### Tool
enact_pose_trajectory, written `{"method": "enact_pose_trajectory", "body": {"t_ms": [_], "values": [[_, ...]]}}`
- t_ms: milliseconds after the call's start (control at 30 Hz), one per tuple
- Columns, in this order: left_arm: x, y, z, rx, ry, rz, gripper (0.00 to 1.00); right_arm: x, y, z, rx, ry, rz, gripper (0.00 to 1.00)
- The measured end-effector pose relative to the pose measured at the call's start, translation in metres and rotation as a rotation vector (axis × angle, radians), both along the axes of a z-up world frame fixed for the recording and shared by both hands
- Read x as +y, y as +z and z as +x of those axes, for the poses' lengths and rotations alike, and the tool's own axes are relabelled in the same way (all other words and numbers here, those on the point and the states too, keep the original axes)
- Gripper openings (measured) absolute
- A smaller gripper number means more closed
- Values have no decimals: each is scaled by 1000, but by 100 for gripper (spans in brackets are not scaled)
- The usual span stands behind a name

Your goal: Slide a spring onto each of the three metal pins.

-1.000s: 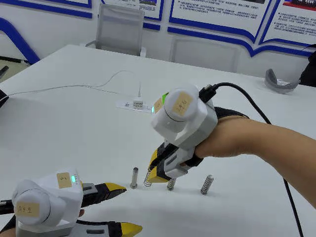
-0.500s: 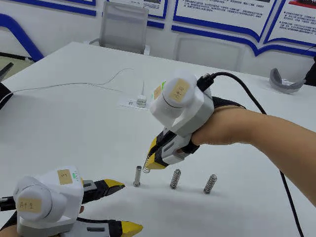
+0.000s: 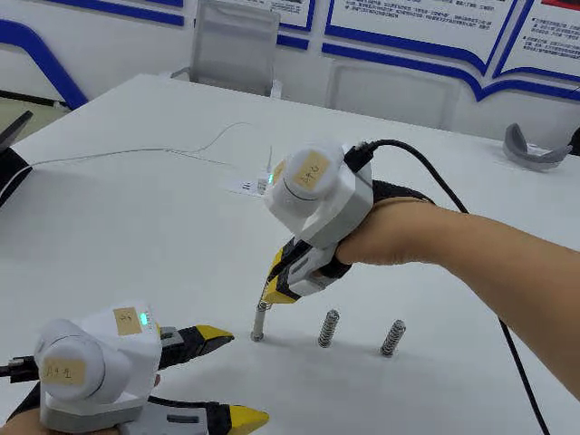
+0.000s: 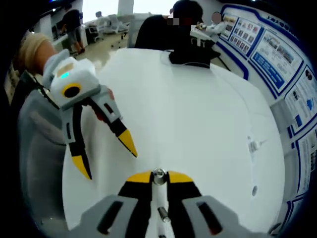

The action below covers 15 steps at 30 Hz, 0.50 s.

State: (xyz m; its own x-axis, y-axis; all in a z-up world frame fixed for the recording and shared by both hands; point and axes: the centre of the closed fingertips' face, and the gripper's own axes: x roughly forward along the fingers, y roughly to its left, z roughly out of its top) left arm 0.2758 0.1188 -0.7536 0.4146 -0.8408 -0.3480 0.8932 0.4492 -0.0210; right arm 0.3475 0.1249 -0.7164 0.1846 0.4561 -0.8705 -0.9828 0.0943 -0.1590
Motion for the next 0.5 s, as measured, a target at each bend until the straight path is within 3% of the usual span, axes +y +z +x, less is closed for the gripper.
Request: {"method": "enact_pose_trajectory", "body": {"t_ms": [500], "values": [[2, -2, 1, 12, 7, 1, 59, 0, -14, 5, 31, -17, -17, 12]]}}
